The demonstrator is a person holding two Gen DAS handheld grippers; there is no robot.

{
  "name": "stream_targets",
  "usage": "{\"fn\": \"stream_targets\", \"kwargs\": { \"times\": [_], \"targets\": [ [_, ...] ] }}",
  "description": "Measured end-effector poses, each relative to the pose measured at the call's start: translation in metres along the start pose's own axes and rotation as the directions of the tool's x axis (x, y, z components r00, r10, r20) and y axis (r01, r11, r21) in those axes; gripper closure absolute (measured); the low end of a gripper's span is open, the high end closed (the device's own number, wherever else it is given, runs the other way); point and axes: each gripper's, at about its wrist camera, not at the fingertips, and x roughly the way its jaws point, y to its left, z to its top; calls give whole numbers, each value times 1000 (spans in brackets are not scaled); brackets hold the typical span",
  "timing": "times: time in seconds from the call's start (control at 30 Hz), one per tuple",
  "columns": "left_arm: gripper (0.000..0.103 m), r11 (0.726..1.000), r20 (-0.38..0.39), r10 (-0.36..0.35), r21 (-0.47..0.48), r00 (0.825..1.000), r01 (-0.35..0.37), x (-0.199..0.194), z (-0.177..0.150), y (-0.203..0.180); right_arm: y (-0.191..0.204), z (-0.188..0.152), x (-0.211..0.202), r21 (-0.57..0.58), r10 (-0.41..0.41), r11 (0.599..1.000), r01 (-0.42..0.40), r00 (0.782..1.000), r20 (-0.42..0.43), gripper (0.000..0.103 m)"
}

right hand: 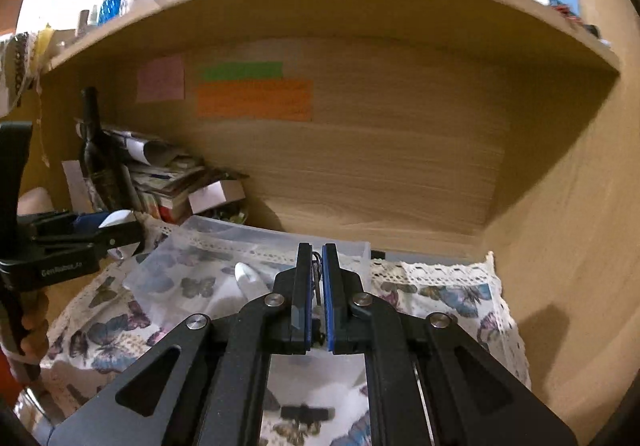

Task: Organize rigid objects
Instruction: 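Lower the adapter and keys into the clear box and open both grippers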

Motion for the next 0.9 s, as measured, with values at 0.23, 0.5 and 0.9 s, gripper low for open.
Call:
{"fn": "stream_targets", "kwargs": {
  "times": [0.23, 0.5, 0.9],
  "targets": [
    [58, 999, -76, 17, 29, 997, -15, 43, -4, -4, -4, -7, 52, -8, -13, 1000, 12, 994, -106, 99],
    [58, 999, -150, 8, 54, 989, 0, 74, -13, -11, -13, -17, 82, -20, -69, 998, 66, 982, -178, 99],
    [49, 1000, -129, 1, 23, 992, 2, 51, -6, -7, -7, -10, 72, -23, -55, 998, 52, 981, -187, 83]
  ]
}}
